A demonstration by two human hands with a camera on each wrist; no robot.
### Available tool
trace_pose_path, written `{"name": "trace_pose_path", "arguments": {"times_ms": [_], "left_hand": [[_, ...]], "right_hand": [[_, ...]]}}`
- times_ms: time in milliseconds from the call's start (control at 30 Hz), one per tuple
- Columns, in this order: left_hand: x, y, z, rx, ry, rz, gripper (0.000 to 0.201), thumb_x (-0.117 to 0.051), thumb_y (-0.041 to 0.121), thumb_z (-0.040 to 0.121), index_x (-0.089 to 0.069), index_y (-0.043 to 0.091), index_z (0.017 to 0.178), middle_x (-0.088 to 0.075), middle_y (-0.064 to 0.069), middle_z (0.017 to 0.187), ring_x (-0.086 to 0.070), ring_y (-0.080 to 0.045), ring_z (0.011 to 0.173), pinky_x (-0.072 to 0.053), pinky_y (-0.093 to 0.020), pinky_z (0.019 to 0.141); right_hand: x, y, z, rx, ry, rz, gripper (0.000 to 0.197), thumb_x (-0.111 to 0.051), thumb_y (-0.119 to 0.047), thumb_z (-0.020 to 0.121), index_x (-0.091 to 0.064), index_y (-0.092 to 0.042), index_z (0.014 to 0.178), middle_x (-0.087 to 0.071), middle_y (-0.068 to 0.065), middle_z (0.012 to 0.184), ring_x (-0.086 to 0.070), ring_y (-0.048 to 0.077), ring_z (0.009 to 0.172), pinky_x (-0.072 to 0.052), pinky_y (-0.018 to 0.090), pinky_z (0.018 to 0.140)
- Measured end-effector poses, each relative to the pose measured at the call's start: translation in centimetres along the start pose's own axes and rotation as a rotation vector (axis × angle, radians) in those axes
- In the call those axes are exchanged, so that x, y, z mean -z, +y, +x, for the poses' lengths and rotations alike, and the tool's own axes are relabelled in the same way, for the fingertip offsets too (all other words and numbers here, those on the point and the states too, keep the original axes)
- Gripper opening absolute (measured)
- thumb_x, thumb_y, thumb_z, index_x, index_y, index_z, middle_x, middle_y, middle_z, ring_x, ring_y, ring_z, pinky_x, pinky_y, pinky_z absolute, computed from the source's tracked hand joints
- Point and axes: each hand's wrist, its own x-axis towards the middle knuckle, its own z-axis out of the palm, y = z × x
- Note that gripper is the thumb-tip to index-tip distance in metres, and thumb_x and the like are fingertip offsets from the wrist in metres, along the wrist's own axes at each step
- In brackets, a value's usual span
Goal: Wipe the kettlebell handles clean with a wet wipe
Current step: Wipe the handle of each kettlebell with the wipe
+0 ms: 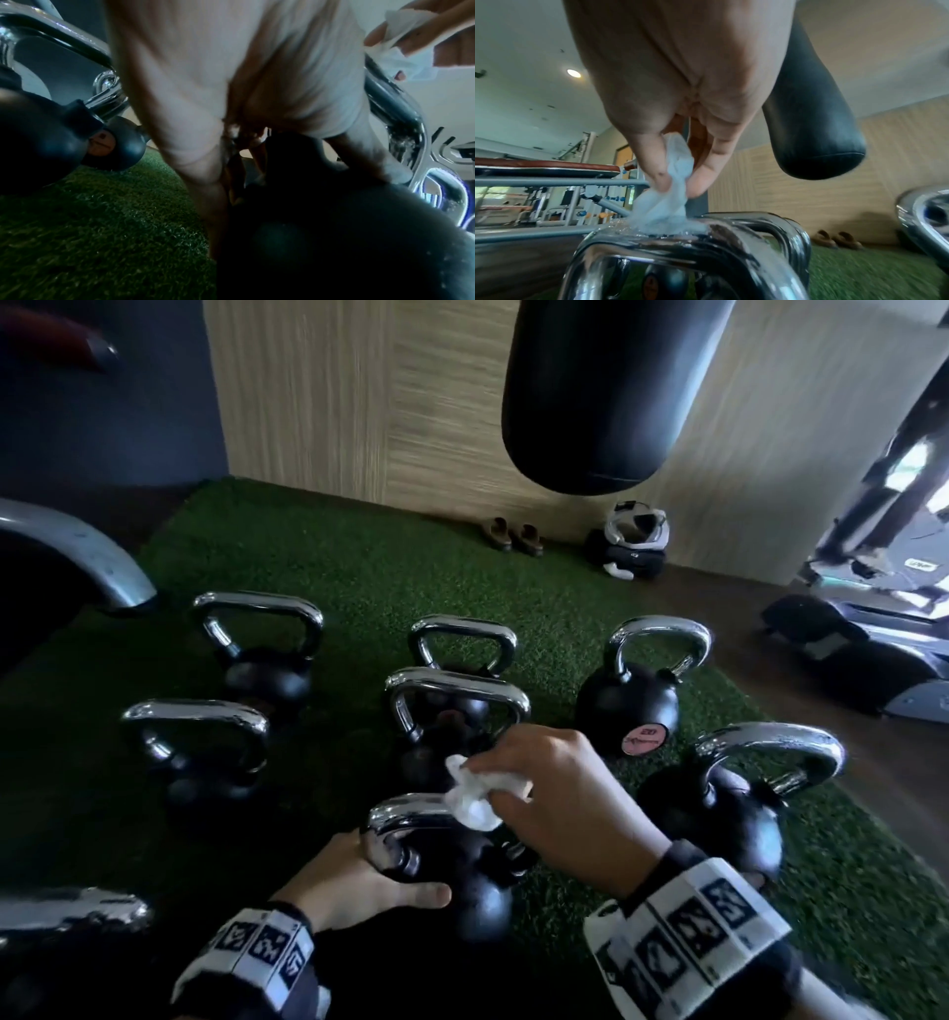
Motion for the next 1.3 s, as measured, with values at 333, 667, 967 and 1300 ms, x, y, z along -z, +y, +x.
{"name": "trace_pose_path", "arguments": {"times_ms": [333,667,967,1300], "left_hand": [[-0.5,-0.7,0.5,-0.054,0.037,-0.113,0.087,-0.088,0.08,0.05,-0.063,0.055,0.13,-0.064,0.035,0.13,-0.056,0.01,0.125,-0.043,-0.03,0.116],[-0.3,-0.1,0.2,0.014,0.026,-0.064,0.109,-0.083,0.086,0.046,-0.053,0.048,0.144,-0.055,0.029,0.142,-0.048,0.003,0.135,-0.035,-0.031,0.122],[-0.3,0.2,-0.4,0.036,0.032,-0.045,0.115,-0.081,0.089,0.046,-0.047,0.049,0.148,-0.045,0.029,0.151,-0.041,-0.001,0.142,-0.031,-0.034,0.125],[-0.9,-0.3,-0.7,-0.04,0.119,-0.104,0.092,-0.085,0.085,0.046,-0.055,0.065,0.13,-0.051,0.034,0.144,-0.044,0.005,0.138,-0.032,-0.029,0.122]], "right_hand": [[-0.9,1.5,-0.4,-0.065,-0.091,-0.083,0.018,-0.061,-0.003,0.079,-0.075,-0.013,0.083,-0.063,0.001,0.09,-0.067,0.025,0.085,-0.056,0.04,0.076],[-2.0,3.7,-3.3,-0.05,0.246,0.007,0.027,-0.053,-0.006,0.073,-0.077,-0.018,0.079,-0.065,-0.003,0.078,-0.064,0.015,0.07,-0.054,0.024,0.065],[-2.7,6.7,-4.8,-0.183,0.368,0.026,0.021,-0.068,0.004,0.075,-0.077,-0.014,0.08,-0.069,-0.003,0.073,-0.06,0.009,0.065,-0.043,0.016,0.065],[-5.8,10.4,-7.3,-0.519,0.267,0.365,0.026,-0.069,-0.014,0.091,-0.072,-0.023,0.067,-0.06,-0.008,0.051,-0.042,0.002,0.046,-0.034,0.025,0.045]]}}
